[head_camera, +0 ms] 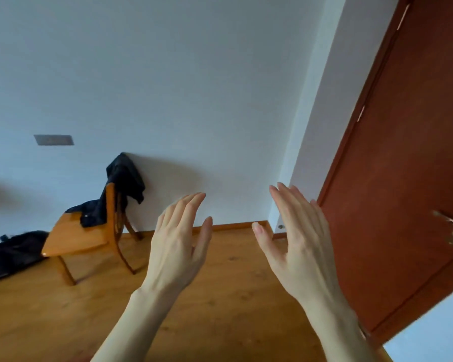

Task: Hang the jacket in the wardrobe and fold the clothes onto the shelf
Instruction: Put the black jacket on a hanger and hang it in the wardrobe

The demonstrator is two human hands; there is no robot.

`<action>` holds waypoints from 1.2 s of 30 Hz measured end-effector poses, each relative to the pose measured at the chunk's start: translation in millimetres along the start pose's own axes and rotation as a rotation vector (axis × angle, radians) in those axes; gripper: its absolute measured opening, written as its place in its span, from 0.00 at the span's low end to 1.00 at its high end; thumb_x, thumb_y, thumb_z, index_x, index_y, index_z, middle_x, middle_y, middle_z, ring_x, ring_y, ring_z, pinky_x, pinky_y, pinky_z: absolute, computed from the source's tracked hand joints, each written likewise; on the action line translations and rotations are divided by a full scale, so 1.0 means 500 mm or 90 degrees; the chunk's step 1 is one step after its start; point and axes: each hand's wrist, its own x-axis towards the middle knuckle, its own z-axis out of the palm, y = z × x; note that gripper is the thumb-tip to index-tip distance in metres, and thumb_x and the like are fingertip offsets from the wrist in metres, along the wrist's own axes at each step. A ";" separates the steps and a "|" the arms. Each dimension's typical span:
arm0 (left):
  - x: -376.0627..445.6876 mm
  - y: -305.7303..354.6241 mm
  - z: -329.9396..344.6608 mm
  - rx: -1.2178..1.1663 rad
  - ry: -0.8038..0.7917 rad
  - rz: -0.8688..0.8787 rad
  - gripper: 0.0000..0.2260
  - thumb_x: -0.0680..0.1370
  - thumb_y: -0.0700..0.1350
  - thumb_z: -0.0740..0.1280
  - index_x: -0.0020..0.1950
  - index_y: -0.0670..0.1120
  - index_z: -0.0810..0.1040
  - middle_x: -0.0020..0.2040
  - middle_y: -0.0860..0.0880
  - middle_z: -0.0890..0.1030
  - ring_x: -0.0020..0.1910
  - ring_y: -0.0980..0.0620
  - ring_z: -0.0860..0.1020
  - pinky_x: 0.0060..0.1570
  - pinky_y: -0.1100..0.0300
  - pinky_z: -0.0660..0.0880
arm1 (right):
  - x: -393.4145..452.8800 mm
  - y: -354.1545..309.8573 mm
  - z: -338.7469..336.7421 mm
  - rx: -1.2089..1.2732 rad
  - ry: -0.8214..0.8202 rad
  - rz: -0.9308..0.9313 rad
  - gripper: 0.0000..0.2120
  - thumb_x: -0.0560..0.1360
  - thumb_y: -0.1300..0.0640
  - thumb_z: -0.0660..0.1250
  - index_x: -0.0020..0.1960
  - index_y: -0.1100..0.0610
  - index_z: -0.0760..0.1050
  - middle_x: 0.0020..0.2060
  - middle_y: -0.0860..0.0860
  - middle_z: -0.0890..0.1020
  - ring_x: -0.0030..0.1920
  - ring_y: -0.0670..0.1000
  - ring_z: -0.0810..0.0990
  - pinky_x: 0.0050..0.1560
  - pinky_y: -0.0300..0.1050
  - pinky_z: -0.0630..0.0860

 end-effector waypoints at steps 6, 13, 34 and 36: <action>0.044 -0.187 -0.085 0.037 0.037 -0.046 0.20 0.85 0.53 0.59 0.75 0.47 0.73 0.72 0.49 0.77 0.73 0.49 0.73 0.71 0.46 0.72 | 0.101 -0.093 0.185 0.056 -0.022 -0.018 0.29 0.84 0.41 0.60 0.79 0.54 0.68 0.78 0.50 0.71 0.80 0.50 0.66 0.82 0.52 0.57; 0.089 -0.361 -0.126 0.112 0.069 -0.094 0.19 0.85 0.52 0.60 0.74 0.47 0.74 0.72 0.51 0.77 0.72 0.50 0.73 0.68 0.49 0.74 | 0.206 -0.164 0.379 0.108 -0.066 -0.045 0.29 0.84 0.38 0.57 0.80 0.53 0.66 0.78 0.49 0.70 0.80 0.48 0.64 0.82 0.47 0.54; 0.491 -0.825 0.092 0.254 0.049 -0.235 0.20 0.84 0.56 0.59 0.73 0.48 0.74 0.68 0.50 0.79 0.68 0.48 0.76 0.67 0.51 0.72 | 0.602 -0.101 1.003 0.226 -0.195 -0.072 0.34 0.82 0.33 0.56 0.82 0.50 0.60 0.80 0.49 0.67 0.80 0.50 0.64 0.78 0.54 0.66; 0.520 -0.860 0.105 0.261 0.047 -0.247 0.20 0.84 0.55 0.60 0.73 0.49 0.74 0.69 0.50 0.79 0.69 0.49 0.75 0.67 0.52 0.71 | 0.631 -0.096 1.046 0.235 -0.200 -0.070 0.35 0.82 0.33 0.55 0.82 0.50 0.60 0.80 0.49 0.68 0.80 0.50 0.65 0.79 0.54 0.66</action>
